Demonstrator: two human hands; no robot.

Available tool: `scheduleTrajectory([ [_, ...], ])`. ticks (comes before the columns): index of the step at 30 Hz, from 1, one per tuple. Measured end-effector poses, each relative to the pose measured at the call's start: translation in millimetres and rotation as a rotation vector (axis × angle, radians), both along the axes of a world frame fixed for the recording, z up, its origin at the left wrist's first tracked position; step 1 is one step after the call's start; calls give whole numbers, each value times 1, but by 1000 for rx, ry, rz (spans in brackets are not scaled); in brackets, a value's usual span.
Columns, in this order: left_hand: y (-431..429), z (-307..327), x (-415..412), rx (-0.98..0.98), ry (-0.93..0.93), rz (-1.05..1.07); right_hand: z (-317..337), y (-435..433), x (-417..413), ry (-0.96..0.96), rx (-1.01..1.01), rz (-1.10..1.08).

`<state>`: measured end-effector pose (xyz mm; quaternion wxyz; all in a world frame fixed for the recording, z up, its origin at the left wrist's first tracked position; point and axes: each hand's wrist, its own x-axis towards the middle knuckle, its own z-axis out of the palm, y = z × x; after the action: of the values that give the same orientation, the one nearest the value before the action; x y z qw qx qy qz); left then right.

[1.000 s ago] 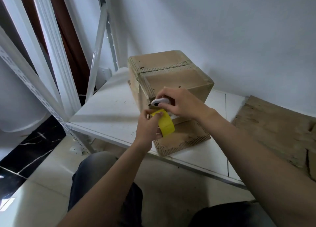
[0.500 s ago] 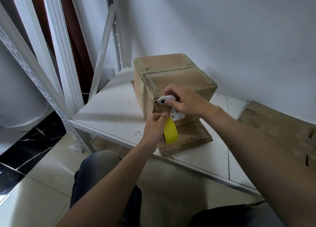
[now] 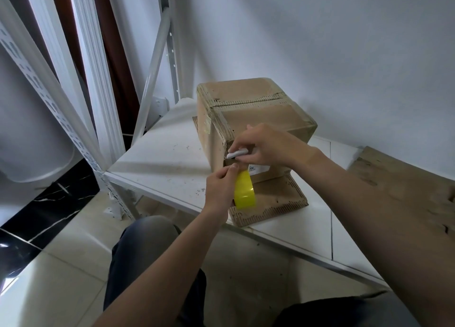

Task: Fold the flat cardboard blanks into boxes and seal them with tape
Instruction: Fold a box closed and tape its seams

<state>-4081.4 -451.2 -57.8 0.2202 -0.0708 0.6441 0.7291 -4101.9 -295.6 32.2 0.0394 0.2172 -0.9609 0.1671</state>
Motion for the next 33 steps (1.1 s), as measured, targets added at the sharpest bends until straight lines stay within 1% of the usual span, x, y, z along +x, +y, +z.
scheduleTrajectory([
  [2,-1,-1,-2,-22,19,6,-5,-1,0,-16,41,-17],
  [5,-2,1,-3,-55,49,1,-4,1,-1,-7,46,-8],
  [9,-1,-1,-1,-100,75,-10,3,18,10,-82,31,17],
  [13,-4,-15,7,-209,127,-43,-5,44,32,-40,-6,-96],
  [17,-7,-27,10,-300,194,-187,-38,70,68,88,-116,-222],
  [18,-8,-30,10,-314,202,-220,-50,77,77,91,-130,-269],
  [20,-7,-32,9,-337,197,-268,-78,92,96,21,-148,-409],
  [24,-2,-33,9,-406,242,-326,-129,116,121,-212,-256,-717],
  [27,2,-31,9,-428,242,-328,-151,125,120,-280,-270,-769],
  [30,3,-26,8,-439,244,-326,-151,125,107,-191,-258,-790],
  [33,2,-22,4,-502,260,-309,-131,117,93,-24,-245,-727],
])
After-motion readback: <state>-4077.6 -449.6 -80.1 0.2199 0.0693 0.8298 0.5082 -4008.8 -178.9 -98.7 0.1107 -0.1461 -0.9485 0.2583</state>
